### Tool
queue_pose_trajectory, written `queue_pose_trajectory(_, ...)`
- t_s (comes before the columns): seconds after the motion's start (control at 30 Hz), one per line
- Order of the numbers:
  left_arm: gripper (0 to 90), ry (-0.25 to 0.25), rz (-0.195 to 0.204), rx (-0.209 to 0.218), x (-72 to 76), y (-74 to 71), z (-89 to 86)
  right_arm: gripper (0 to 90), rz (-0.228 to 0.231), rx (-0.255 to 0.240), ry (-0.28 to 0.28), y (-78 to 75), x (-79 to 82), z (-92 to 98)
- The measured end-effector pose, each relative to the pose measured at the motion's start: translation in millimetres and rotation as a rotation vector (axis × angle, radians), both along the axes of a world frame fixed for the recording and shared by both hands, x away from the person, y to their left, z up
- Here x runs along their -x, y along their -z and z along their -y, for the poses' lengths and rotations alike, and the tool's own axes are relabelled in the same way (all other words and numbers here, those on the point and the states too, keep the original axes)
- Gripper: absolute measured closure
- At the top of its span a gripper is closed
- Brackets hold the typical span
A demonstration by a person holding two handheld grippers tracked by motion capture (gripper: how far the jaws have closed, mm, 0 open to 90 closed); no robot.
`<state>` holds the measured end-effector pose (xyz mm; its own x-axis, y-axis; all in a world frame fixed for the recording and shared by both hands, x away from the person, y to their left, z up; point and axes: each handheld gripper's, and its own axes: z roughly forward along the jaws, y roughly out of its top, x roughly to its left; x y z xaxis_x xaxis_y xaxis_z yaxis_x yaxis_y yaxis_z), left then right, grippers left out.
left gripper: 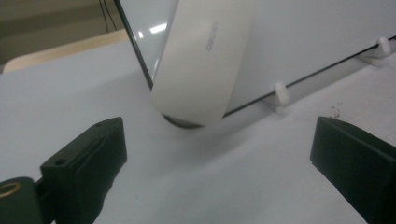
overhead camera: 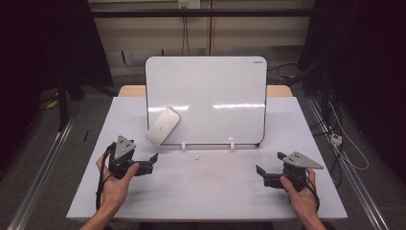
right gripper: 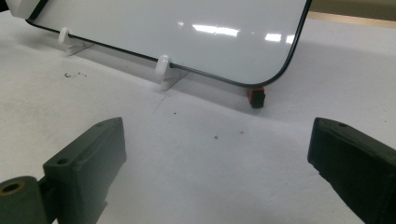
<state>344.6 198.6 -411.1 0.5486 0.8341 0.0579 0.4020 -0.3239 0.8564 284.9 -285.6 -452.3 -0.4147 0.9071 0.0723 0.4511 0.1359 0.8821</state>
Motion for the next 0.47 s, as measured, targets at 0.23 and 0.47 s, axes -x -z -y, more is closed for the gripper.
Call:
queue_pose_trajectory(0.23,4.2,-0.027,-0.014,0.032,13.2,13.9,-14.4,4.1,-0.004,0.002,0.005,0.4,0.6,1.6)
queue_pose_trajectory(0.47,4.5,-0.019,-0.019,0.059,20.1,16.6,-15.8,4.1,0.001,0.002,0.012,0.3,2.1,2.0)
